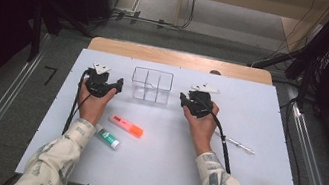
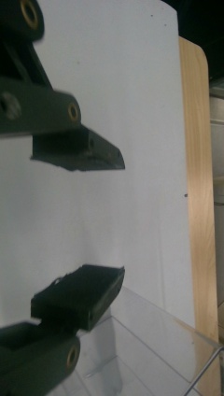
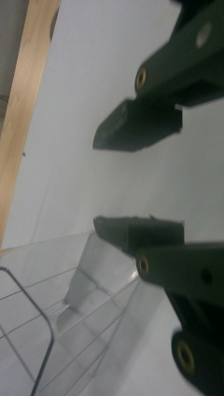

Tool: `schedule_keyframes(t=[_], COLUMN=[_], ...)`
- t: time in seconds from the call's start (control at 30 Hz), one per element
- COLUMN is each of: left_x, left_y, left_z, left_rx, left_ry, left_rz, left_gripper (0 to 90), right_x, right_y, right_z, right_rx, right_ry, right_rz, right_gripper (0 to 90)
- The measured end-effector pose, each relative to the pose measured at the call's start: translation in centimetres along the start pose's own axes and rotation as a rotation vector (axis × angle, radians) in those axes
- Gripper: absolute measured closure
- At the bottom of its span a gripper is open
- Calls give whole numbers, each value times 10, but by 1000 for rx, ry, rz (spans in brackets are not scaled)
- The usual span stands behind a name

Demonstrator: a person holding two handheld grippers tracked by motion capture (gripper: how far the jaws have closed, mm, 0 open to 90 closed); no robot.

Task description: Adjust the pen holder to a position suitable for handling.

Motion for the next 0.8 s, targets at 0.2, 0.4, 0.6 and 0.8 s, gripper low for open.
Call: schedule_keyframes(t=[0.2,0.4,0.6,0.8], left_x=[-10,-12,-11,-11], left_y=[16,27,36,41], left_z=[6,15,19,22], left_rx=[85,105,123,123], left_ry=[2,37,49,70], left_rz=[0,-11,-17,-31], left_gripper=[708,844,859,855], right_x=[-3,-5,-8,-9], right_y=[9,14,20,24], right_z=[-12,-21,-28,-33], right_rx=[-35,-51,-73,-65], right_ry=[0,-11,-5,0], right_rz=[2,8,-2,-1], right_gripper=[798,846,846,848])
Point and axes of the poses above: each handheld gripper's, and its own axes: y roughly forward along the jaws, x roughly out of its underside, z roughly to its right, the point moved 3 cm from there along y, roughly forward along the jaws, and after that the axes turned 15 degrees about x, right-handed, at the moved point
